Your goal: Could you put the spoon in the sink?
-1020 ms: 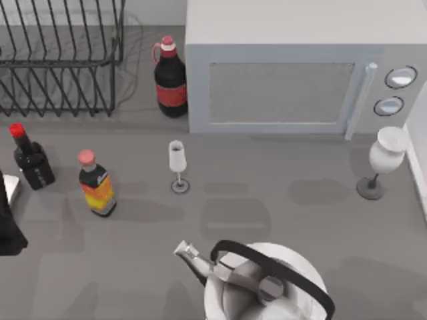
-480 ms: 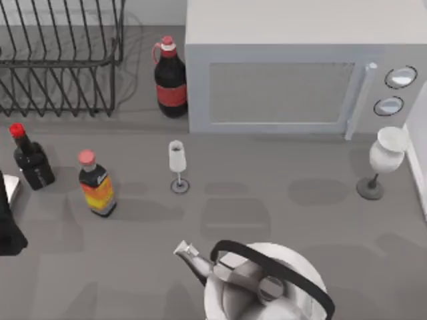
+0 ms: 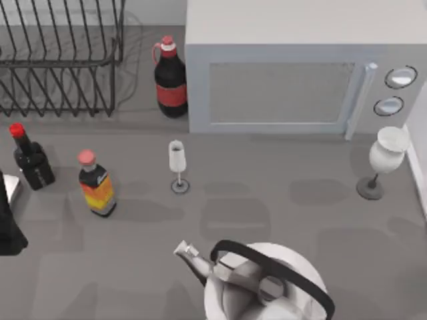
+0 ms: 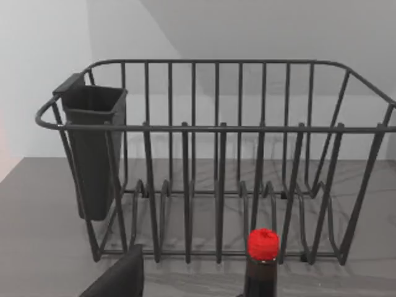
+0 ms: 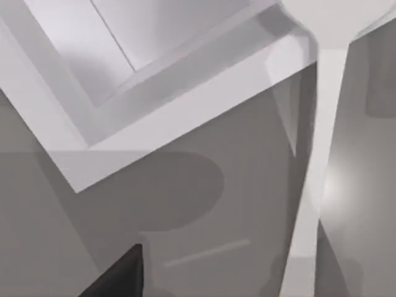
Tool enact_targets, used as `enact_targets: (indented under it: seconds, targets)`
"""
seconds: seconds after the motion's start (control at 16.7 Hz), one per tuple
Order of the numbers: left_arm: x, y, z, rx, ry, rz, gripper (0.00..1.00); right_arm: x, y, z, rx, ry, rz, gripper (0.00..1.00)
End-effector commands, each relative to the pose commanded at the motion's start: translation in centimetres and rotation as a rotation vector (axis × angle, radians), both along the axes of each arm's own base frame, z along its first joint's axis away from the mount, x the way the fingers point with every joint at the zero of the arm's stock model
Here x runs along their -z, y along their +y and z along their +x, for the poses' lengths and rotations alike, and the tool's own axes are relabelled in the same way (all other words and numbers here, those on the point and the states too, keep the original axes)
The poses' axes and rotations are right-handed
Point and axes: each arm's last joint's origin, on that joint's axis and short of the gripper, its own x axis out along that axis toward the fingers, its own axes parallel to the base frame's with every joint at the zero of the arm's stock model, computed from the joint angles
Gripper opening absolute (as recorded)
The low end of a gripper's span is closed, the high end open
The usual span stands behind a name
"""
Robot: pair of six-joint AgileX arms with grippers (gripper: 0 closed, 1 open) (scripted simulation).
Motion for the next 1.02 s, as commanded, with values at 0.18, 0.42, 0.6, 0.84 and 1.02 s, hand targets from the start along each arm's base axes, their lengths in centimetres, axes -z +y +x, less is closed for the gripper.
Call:
enact_targets:
  seconds: [0.18, 0.42, 0.6, 0.84, 1.02]
  targets:
    - [0.0, 0.0, 0.0, 0.0, 0.0, 0.0, 1.0, 4.0, -0.2, 0.9, 0.001, -0.003, 0.0, 1.0]
    - [0.0, 0.0, 0.0, 0.0, 0.0, 0.0, 1.0, 7.5, 0.3, -0.7, 0.008, 0.014, 0.002, 1.0]
    - [0.0, 0.0, 0.0, 0.0, 0.0, 0.0, 1.0, 7.8, 0.3, -1.2, 0.014, 0.013, 0.001, 1.0]
    - [0.0, 0.0, 0.0, 0.0, 0.0, 0.0, 1.0, 7.8, 0.3, -1.2, 0.014, 0.013, 0.001, 0.92]
    - [0.0, 0.0, 0.0, 0.0, 0.0, 0.0, 1.0, 7.8, 0.3, -1.2, 0.014, 0.013, 0.001, 0.7]
